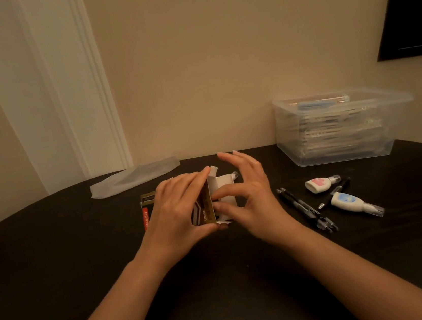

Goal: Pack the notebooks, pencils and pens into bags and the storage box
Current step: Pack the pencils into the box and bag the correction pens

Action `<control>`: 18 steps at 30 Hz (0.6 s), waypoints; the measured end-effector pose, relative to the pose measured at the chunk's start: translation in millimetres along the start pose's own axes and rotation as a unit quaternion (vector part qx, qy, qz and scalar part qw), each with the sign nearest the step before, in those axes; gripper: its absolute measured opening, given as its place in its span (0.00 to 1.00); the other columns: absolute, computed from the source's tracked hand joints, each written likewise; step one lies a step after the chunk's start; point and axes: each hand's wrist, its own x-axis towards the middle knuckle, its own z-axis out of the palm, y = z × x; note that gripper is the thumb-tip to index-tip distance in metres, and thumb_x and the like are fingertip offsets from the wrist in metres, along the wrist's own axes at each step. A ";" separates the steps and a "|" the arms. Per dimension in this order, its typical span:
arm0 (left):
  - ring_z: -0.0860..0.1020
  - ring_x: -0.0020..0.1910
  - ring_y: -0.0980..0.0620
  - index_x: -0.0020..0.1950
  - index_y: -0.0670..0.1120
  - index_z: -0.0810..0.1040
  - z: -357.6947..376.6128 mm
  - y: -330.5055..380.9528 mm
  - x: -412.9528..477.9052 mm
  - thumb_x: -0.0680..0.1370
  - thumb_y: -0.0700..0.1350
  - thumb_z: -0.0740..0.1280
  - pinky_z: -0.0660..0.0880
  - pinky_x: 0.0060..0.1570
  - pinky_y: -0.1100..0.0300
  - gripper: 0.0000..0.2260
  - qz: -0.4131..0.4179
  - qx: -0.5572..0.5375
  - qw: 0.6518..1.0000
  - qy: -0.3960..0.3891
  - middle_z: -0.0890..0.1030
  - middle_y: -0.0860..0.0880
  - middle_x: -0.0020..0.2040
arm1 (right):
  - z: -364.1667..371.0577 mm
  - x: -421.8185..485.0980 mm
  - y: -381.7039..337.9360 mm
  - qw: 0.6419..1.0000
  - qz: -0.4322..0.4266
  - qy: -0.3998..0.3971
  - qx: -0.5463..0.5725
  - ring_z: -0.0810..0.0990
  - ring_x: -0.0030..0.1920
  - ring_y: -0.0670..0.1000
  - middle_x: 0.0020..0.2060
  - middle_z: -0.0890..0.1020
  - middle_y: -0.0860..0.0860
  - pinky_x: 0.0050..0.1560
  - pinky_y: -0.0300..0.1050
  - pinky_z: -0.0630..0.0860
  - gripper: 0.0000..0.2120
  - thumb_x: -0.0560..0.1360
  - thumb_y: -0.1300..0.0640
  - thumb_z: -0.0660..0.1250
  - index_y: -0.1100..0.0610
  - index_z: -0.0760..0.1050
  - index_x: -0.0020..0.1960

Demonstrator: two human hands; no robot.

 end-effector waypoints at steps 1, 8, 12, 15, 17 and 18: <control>0.66 0.65 0.53 0.73 0.47 0.60 0.2 -1.5 -1.1 0.68 0.63 0.62 0.56 0.67 0.60 0.38 0.011 0.006 1.000 -0.007 0.69 0.50 0.65 | -0.6 -0.1 1.2 1.000 -0.003 -0.025 -0.007 0.43 0.72 0.37 0.71 0.57 0.37 0.64 0.30 0.42 0.04 0.72 0.53 0.72 0.46 0.83 0.46; 0.65 0.66 0.54 0.73 0.46 0.61 3.9 -4.6 -4.9 0.68 0.61 0.65 0.62 0.64 0.51 0.38 0.019 -0.020 0.999 -0.042 0.72 0.46 0.65 | 5.1 -2.4 6.3 0.998 0.001 -0.055 0.001 0.44 0.74 0.40 0.72 0.56 0.38 0.69 0.45 0.47 0.04 0.72 0.53 0.72 0.48 0.84 0.46; 0.63 0.67 0.57 0.73 0.46 0.60 4.3 -1.5 -2.6 0.68 0.62 0.64 0.62 0.65 0.55 0.38 0.011 -0.046 0.997 -0.055 0.70 0.47 0.67 | 8.0 -3.8 10.1 0.999 -0.041 -0.003 -0.029 0.53 0.73 0.45 0.71 0.67 0.47 0.68 0.41 0.51 0.03 0.71 0.53 0.72 0.50 0.84 0.45; 0.59 0.67 0.62 0.74 0.51 0.57 2.9 3.3 1.5 0.68 0.62 0.66 0.59 0.65 0.60 0.39 -0.018 -0.074 0.996 -0.049 0.68 0.50 0.68 | 5.3 -1.4 8.4 0.997 -0.041 0.052 -0.038 0.60 0.70 0.48 0.66 0.72 0.49 0.67 0.42 0.56 0.09 0.72 0.49 0.66 0.52 0.83 0.44; 0.57 0.66 0.64 0.74 0.54 0.56 0.7 4.4 3.2 0.66 0.58 0.71 0.57 0.65 0.60 0.40 -0.052 -0.088 0.994 -0.042 0.65 0.54 0.69 | -1.4 1.9 8.7 0.993 -0.031 0.109 -0.035 0.62 0.67 0.47 0.63 0.74 0.50 0.64 0.45 0.61 0.11 0.73 0.47 0.64 0.52 0.82 0.42; 0.57 0.67 0.63 0.73 0.54 0.56 -0.8 3.5 2.8 0.66 0.55 0.74 0.57 0.66 0.59 0.41 -0.066 -0.087 0.993 -0.039 0.65 0.55 0.69 | -5.1 3.4 9.8 0.989 -0.024 0.142 -0.035 0.63 0.66 0.46 0.62 0.74 0.50 0.62 0.44 0.62 0.12 0.73 0.47 0.64 0.53 0.82 0.42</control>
